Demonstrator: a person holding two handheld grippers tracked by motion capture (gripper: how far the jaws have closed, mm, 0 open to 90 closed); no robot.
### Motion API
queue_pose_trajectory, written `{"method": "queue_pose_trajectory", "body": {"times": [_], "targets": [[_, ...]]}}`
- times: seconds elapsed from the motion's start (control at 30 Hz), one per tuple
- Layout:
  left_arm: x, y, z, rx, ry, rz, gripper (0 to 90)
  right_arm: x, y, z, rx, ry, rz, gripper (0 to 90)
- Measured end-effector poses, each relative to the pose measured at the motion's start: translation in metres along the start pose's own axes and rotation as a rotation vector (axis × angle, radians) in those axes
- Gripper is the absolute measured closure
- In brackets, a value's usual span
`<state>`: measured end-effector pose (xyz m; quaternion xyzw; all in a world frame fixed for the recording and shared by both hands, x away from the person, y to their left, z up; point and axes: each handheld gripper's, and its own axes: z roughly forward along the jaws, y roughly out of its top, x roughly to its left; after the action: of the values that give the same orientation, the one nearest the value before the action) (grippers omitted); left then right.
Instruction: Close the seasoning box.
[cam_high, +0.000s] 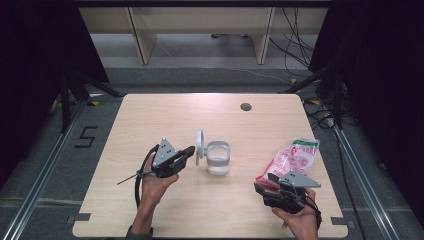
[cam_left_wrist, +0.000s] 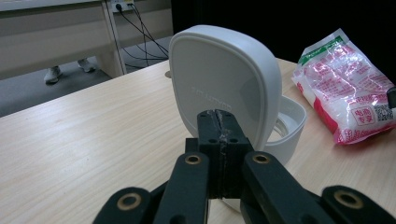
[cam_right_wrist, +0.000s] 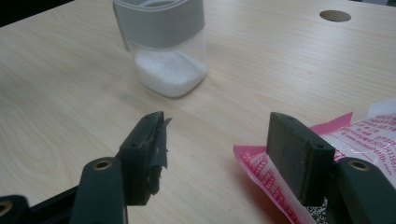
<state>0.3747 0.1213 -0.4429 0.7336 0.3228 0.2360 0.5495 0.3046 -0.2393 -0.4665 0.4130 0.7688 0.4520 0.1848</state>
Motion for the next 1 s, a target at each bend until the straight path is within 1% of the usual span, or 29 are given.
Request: {"method": "queue_pose_trajectory", "body": {"times": [0.13, 0.27, 0.3, 0.33, 0.37, 0.4, 0.43, 0.47, 0.63, 0.67, 0.7, 0.73, 0.8, 0.83, 1.0], "targets": [[-0.001, 0.002, 0.001, 0.003, 0.001, 0.014, 89.3, 0.000, 0.000, 0.000, 0.000, 0.000, 0.001, 38.4], [-0.002, 0.004, 0.002, 0.000, -0.002, 0.012, 89.3, 0.000, 0.000, 0.000, 0.000, 0.000, 0.000, 38.4], [-0.002, 0.004, 0.002, -0.002, -0.001, 0.018, 89.3, 0.000, 0.000, 0.000, 0.000, 0.001, -0.001, 38.4], [-0.003, 0.005, 0.002, -0.002, -0.002, 0.017, 89.3, -0.002, 0.000, 0.001, -0.007, -0.001, -0.024, 38.4], [-0.003, 0.005, 0.003, -0.002, -0.004, 0.014, 89.3, -0.002, 0.000, 0.001, -0.008, 0.002, -0.018, 38.4], [-0.004, 0.006, 0.003, -0.001, -0.005, 0.025, 89.3, -0.002, 0.000, 0.001, -0.007, -0.001, -0.024, 38.4], [-0.005, 0.006, 0.003, -0.004, -0.006, 0.017, 89.3, -0.002, 0.000, 0.001, -0.007, 0.000, -0.023, 38.4], [-0.005, 0.007, 0.003, -0.003, -0.007, 0.030, 89.3, -0.002, 0.000, 0.001, -0.007, -0.001, -0.023, 38.4], [-0.008, 0.010, 0.005, -0.012, -0.019, 0.039, 89.3, -0.002, 0.000, 0.000, -0.008, 0.000, -0.023, 38.4], [-0.009, 0.010, 0.006, -0.015, -0.021, 0.030, 89.3, -0.002, 0.000, 0.000, -0.007, 0.000, -0.022, 38.5], [-0.009, 0.010, 0.006, -0.015, -0.021, 0.030, 89.3, -0.002, 0.000, 0.000, -0.007, 0.000, -0.022, 38.5], [-0.010, 0.011, 0.006, -0.017, -0.023, 0.039, 89.3, -0.002, 0.000, 0.001, -0.007, 0.001, -0.023, 38.5], [-0.012, 0.011, 0.006, -0.009, -0.020, 0.034, 89.3, -0.002, 0.000, 0.001, -0.008, 0.004, -0.018, 38.5], [-0.012, 0.011, 0.006, -0.008, -0.021, 0.046, 89.3, -0.001, 0.000, 0.001, -0.008, 0.004, -0.017, 38.4], [-0.014, 0.013, 0.008, -0.010, -0.027, 0.048, 89.3, -0.002, 0.000, 0.000, -0.008, 0.002, -0.022, 38.5]]}}
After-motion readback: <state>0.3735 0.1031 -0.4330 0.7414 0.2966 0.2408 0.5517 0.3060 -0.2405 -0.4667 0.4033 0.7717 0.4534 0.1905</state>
